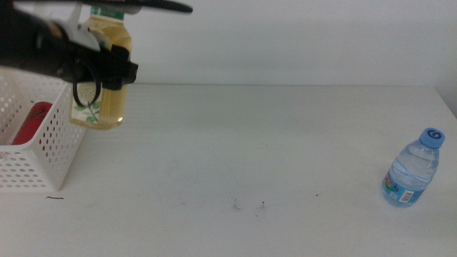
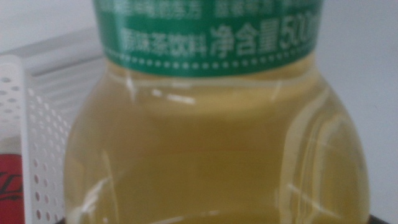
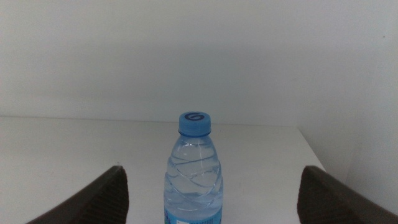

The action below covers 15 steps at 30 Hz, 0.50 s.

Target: Use arms to grab the bottles and put them into the dustbin to the left of the table.

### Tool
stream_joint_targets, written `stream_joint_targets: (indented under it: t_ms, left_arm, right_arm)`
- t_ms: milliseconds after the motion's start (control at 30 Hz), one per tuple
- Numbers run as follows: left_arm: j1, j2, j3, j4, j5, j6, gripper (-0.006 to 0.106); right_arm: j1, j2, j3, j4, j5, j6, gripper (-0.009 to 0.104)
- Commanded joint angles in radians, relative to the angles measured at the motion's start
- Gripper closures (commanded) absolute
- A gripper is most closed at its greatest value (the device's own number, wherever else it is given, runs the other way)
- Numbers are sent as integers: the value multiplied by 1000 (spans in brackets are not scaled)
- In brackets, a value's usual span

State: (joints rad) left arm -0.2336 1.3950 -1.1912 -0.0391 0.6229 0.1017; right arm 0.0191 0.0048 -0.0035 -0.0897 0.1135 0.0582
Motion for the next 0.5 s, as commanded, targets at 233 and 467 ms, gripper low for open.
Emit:
stream_joint_targets:
  t_ms: [233,467]
  left_arm:
    - [172,188,-330,-180,334,247,102]
    - [332,320,-513,-190,487,319,102]
  right_arm:
    - [2,-5,4,-10,-4,-2,2]
    - [2,-5,4,-10,-4,-2,2]
